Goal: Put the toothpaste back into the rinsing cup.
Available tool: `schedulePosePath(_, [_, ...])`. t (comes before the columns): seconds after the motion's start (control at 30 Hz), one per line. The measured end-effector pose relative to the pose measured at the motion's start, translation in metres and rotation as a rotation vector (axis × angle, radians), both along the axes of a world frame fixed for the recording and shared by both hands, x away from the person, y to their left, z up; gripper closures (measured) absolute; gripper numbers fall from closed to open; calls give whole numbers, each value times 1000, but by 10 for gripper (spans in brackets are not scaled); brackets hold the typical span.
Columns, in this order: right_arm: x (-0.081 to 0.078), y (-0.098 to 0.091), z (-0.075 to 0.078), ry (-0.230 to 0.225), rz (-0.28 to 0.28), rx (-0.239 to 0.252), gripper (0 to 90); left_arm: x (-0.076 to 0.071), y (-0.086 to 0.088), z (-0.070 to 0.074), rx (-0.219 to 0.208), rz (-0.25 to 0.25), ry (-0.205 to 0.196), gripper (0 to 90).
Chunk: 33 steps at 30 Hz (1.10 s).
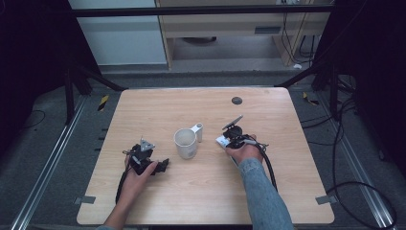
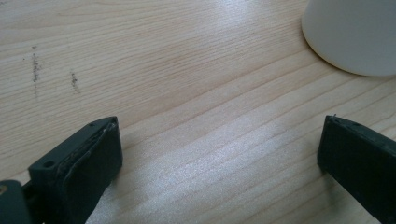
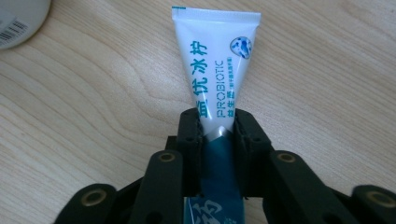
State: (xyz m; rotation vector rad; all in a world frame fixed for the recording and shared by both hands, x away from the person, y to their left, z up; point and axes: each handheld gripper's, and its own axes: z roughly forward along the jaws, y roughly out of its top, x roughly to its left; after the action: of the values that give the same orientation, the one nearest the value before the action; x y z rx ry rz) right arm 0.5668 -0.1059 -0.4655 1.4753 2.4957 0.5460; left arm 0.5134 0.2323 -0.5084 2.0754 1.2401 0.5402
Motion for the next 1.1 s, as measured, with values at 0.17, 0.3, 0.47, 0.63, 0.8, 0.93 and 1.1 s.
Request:
schedulePosePath(0.17, [-1,0,2,-12,9,-8,782,0,0,0,0,0,0,0])
schedulePosePath(0.3, [-3,1,5,-14,10,6,790,0,0,0,0,-1,0,0])
schedulePosePath(0.47, [-6,-1,13,-38,6,28,793,0,0,0,0,-2,0,0])
schedulePosePath(0.63, [-9,-8,31,-61,-7,61,797,0,0,0,0,-2,0,0])
schedulePosePath(0.8, [-13,-15,48,-99,-6,72,798,0,0,0,0,-2,0,0])
schedulePosePath(0.93, [-15,-19,62,-142,-19,79,798,0,0,0,-4,1,-2,0])
schedulePosePath(1.1, [-16,-23,72,-179,-35,112,798,1,0,0,-4,1,-2,0])
